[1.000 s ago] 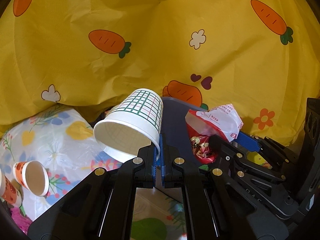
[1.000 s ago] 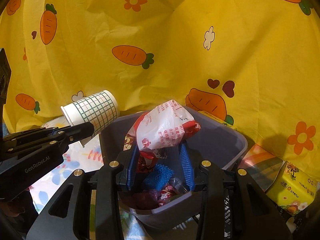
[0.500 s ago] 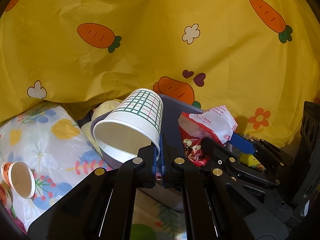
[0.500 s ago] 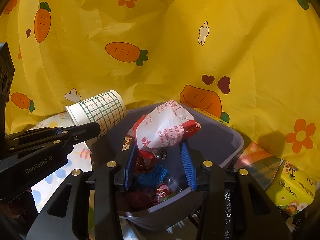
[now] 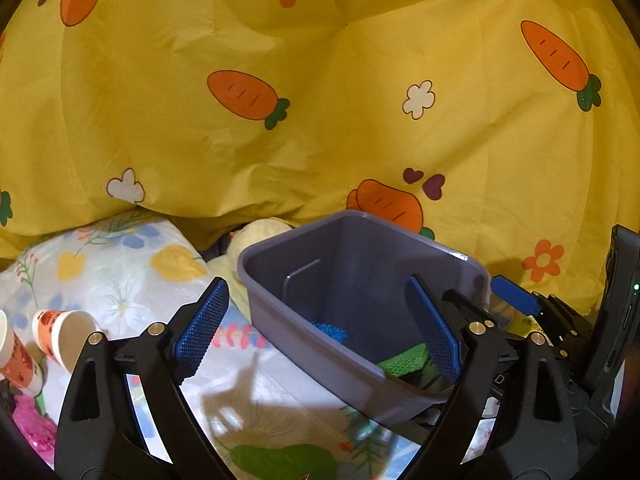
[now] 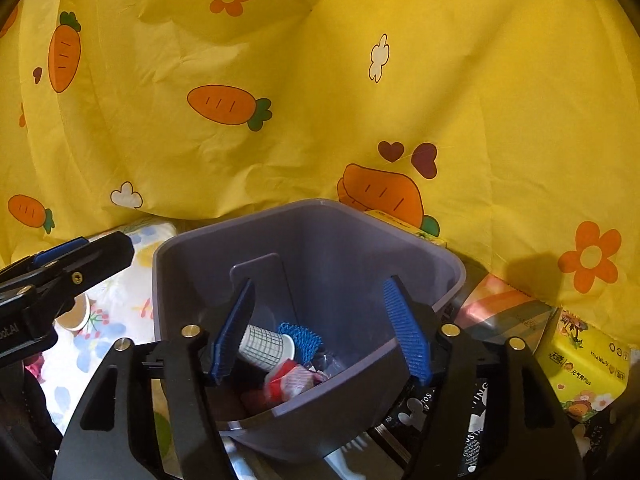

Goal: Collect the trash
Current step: 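Move both open tools back over the table toward the black and pink bags, then grasp the black bag with the left tool while the right tool grasps the pink bag, then carry the black bag and pink bag over the grey bin with both tools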

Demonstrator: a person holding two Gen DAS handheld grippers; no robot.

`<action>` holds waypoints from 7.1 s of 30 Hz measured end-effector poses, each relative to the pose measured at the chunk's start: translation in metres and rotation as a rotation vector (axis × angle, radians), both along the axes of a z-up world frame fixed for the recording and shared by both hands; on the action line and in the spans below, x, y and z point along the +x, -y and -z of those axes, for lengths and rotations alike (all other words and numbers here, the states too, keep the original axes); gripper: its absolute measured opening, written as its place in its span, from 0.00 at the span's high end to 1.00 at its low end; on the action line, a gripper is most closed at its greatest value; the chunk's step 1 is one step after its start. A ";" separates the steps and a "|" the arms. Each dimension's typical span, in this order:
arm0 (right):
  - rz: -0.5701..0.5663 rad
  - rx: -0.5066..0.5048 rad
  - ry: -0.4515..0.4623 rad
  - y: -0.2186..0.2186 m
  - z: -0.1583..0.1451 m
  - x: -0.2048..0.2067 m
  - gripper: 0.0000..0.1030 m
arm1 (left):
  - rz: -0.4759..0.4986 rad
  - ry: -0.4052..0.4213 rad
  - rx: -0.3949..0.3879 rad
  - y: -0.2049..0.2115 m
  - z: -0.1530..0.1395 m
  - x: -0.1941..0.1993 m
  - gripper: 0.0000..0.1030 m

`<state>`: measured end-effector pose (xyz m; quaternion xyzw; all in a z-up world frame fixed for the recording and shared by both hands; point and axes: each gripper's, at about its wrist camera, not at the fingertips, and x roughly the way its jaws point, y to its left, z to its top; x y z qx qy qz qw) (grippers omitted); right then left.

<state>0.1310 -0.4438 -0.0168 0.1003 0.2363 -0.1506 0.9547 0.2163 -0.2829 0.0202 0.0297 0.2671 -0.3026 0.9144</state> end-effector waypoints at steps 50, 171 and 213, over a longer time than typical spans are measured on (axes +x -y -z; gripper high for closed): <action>-0.627 -0.084 -0.109 -0.319 0.000 0.024 0.16 | -0.837 0.010 0.059 -0.366 0.012 -0.102 0.09; -0.510 -0.008 0.058 -0.190 -0.010 -0.044 0.68 | -0.360 -0.052 -0.083 -0.245 0.008 -0.093 0.80; -0.110 0.005 0.104 -0.026 -0.030 -0.021 0.68 | 0.095 -0.027 -0.089 -0.016 -0.030 -0.013 0.80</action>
